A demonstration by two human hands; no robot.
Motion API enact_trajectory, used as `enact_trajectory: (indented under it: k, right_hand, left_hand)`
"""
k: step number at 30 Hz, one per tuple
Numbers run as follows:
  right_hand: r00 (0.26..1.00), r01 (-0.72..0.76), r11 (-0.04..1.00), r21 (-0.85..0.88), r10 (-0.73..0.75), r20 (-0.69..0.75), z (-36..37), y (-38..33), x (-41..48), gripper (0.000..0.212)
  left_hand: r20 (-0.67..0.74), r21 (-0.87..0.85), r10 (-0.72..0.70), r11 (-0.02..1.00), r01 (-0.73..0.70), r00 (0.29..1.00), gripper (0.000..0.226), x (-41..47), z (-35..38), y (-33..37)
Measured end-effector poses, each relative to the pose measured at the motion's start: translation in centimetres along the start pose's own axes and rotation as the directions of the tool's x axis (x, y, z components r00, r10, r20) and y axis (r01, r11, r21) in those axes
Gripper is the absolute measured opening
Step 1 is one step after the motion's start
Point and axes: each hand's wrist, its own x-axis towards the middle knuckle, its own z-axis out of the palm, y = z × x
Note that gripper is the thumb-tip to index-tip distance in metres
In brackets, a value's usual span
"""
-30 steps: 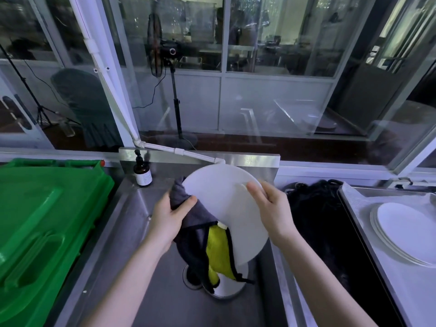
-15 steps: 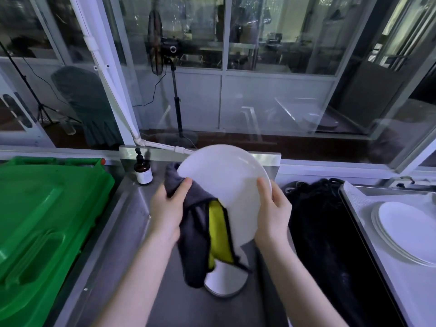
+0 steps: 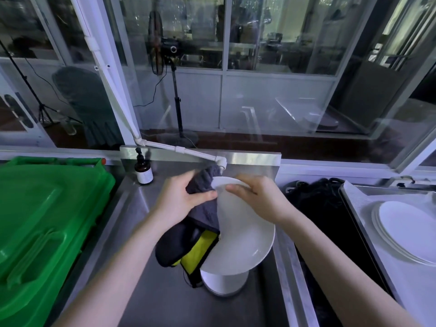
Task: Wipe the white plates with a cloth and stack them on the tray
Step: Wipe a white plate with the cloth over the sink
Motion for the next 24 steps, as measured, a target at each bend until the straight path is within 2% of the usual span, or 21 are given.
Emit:
enact_trajectory:
  k: [1,3,4,6,7,9,13,15,17,18,20,22,24]
  right_hand:
    - [1.000,-0.011,0.999,0.048,0.012,-0.022,0.0,0.3,-0.2,0.025]
    - [0.982,-0.093,0.958,0.271,0.133,-0.133,-0.1,1.2,-0.8,0.025]
    - [0.949,-0.128,0.901,0.414,0.233,-0.215,-0.1,1.5,-1.1,0.023]
    - [0.857,-0.139,0.779,0.611,0.404,-0.321,0.5,2.0,-1.6,0.023]
    - [0.839,-0.147,0.770,0.620,0.430,-0.334,0.8,2.2,-1.7,0.023]
    - [0.866,-0.170,0.814,0.555,0.393,-0.310,0.7,2.5,-1.8,0.019]
    - [0.956,-0.118,0.935,0.334,0.198,-0.216,-0.9,1.8,-1.1,0.027]
    - [0.988,-0.076,0.986,0.148,0.094,-0.121,-0.7,1.2,-0.4,0.037]
    - [0.998,-0.031,0.999,0.027,0.032,-0.054,-0.5,0.9,-0.2,0.042]
    - [0.999,-0.025,0.999,0.039,0.027,-0.048,-0.7,1.0,-0.3,0.038]
    - [0.987,-0.053,0.981,0.186,0.080,-0.141,-1.0,1.7,-0.6,0.034]
    - [0.932,-0.082,0.891,0.447,0.227,-0.283,-0.5,1.8,-1.2,0.028]
    - [0.875,-0.100,0.807,0.582,0.350,-0.335,0.7,1.7,-1.7,0.023]
  left_hand:
    - [-0.011,-0.021,-0.021,1.000,0.021,1.000,0.026,-0.2,0.1,-0.3]
    - [-0.125,-0.120,-0.129,0.986,0.114,0.984,0.023,-1.0,0.4,-1.4]
    - [-0.185,-0.251,-0.235,0.950,0.185,0.954,0.019,-1.5,0.8,-2.0]
    - [-0.183,-0.475,-0.423,0.828,0.296,0.888,0.018,-2.7,1.6,-2.8]
    - [-0.175,-0.481,-0.452,0.814,0.324,0.875,0.019,-2.9,1.8,-3.1]
    - [-0.189,-0.377,-0.437,0.859,0.346,0.879,0.020,-2.7,1.7,-3.3]
    - [-0.156,-0.187,-0.255,0.956,0.225,0.954,0.019,-0.9,0.5,-2.6]
    - [-0.039,-0.007,-0.110,0.994,0.109,0.993,0.024,-0.1,0.1,-1.8]
    - [0.093,0.064,-0.058,0.997,0.052,0.994,0.030,0.2,-0.1,-1.6]
    - [0.103,0.036,-0.060,0.998,0.057,0.993,0.031,0.0,-0.1,-1.8]
    - [-0.032,-0.154,-0.135,0.980,0.129,0.990,0.028,-1.1,0.5,-2.7]
    - [-0.162,-0.411,-0.325,0.881,0.236,0.932,0.035,-2.4,1.5,-3.5]
    - [-0.204,-0.472,-0.433,0.829,0.300,0.878,0.037,-2.9,2.1,-4.0]
